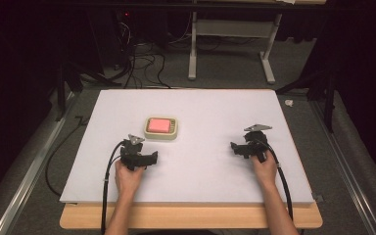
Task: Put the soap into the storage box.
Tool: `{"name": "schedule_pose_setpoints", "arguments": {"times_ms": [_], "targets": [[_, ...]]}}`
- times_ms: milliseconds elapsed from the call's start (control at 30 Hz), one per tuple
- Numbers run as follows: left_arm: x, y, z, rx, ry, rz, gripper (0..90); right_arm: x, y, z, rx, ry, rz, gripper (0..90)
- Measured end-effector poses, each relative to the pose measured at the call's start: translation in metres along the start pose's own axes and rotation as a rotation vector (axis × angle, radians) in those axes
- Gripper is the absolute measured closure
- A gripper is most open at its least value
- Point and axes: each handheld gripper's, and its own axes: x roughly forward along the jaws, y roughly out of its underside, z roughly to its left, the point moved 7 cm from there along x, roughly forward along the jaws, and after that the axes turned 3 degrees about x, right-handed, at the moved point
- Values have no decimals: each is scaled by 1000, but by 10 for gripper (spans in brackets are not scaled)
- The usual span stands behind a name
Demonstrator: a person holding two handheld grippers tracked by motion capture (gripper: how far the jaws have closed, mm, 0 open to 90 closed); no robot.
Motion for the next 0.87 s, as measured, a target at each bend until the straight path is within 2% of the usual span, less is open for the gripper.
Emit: {"name": "schedule_pose_setpoints", "arguments": {"times_ms": [67, 200, 867], "targets": [[0, 0, 0, 0, 0, -2, 153, 0, 0, 0, 0, 0, 0, 150], [2, 1, -1, 25, -19, -7, 152, 0, 0, 0, 0, 0, 0, 150], [2, 2, -1, 24, -23, -18, 148, 0, 0, 0, 0, 0, 0, 150]]}}
